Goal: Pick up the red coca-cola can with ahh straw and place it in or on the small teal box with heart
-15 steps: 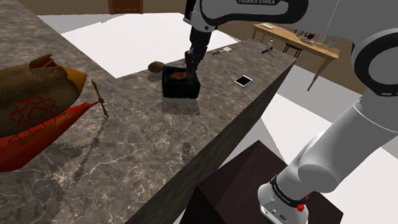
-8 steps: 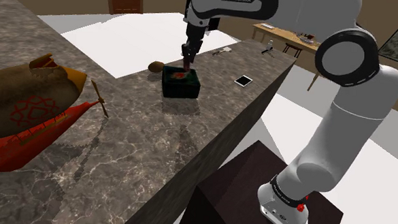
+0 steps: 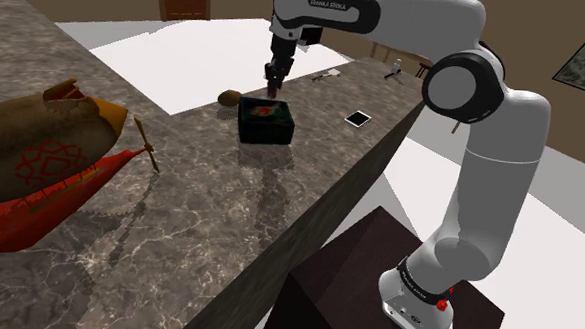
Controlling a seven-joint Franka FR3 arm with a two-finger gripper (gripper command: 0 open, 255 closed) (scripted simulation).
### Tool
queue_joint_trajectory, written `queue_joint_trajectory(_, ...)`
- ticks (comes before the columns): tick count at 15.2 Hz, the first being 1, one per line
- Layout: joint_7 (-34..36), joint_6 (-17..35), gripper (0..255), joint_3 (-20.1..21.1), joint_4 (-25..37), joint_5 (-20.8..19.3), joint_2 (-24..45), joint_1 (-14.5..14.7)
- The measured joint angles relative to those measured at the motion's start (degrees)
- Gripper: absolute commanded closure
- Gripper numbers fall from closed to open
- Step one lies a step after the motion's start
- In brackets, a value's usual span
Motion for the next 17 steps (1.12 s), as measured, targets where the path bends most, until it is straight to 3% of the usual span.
queue_joint_trajectory(7,0.03,5.46,255,-0.04,-5.49,-0.02,-0.03,-0.13)
queue_joint_trajectory(13,0.08,6.04,255,-0.03,-5.96,-0.04,0.04,-0.11)
queue_joint_trajectory(14,0.08,6.04,0,-0.03,-5.96,-0.04,0.04,-0.11)
queue_joint_trajectory(17,0.09,6.04,0,-0.03,-5.96,-0.04,0.04,-0.11)
